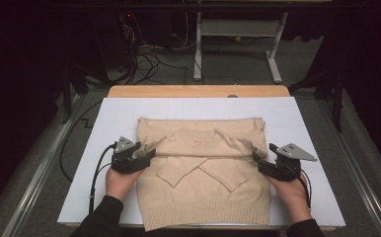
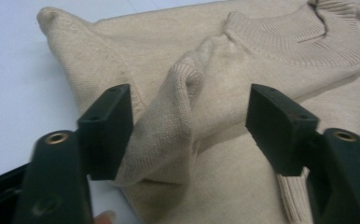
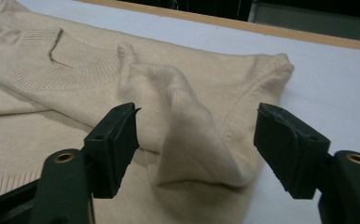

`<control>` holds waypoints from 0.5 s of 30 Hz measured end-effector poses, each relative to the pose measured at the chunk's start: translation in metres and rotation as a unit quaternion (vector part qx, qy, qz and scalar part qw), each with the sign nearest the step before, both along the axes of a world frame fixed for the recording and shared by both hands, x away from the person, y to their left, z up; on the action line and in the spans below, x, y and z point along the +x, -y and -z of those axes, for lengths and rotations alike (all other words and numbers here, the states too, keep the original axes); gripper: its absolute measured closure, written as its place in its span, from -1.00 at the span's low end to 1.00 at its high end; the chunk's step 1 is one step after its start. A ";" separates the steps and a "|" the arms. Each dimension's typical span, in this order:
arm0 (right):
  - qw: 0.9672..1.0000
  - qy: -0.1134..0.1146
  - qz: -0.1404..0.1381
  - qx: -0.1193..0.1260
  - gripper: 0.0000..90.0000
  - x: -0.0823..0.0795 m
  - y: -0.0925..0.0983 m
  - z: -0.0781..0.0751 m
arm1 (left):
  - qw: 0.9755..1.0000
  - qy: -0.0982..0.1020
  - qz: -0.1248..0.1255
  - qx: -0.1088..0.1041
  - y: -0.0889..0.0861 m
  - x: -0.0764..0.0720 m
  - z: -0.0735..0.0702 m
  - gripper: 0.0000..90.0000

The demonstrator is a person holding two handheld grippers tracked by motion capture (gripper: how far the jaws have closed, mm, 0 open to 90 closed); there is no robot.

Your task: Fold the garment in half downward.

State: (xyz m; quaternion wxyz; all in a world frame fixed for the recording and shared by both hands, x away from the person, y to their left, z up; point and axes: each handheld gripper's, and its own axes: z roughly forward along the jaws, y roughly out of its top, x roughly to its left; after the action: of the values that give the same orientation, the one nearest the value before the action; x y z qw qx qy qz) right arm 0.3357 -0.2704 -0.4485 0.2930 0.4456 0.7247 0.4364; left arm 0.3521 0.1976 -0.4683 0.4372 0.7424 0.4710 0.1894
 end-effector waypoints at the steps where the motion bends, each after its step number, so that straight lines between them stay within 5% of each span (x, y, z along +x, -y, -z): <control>1: 1.000 0.000 -0.001 -0.006 -0.22 0.003 -0.003 -0.001 | 1.000 0.001 -0.003 0.001 0.000 0.001 0.000 -0.14; 6: 1.000 0.000 -0.007 -0.013 0.00 0.014 -0.010 -0.003 | 1.000 0.005 -0.001 0.006 0.002 0.002 0.002 0.18; 11: 1.000 -0.005 -0.014 -0.018 0.49 0.015 -0.015 -0.001 | 1.000 0.009 0.004 0.022 0.004 0.000 0.003 0.68; 15: 1.000 -0.004 -0.016 -0.021 0.76 0.011 -0.013 0.000 | 1.000 0.013 0.009 0.021 0.004 -0.009 0.001 0.74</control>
State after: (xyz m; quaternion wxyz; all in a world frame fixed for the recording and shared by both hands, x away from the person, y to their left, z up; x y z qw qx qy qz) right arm 0.3462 -0.2573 -0.4484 0.2927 0.4296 0.7418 0.4237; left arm 0.3432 0.1939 -0.4696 0.4297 0.7530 0.4544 0.2047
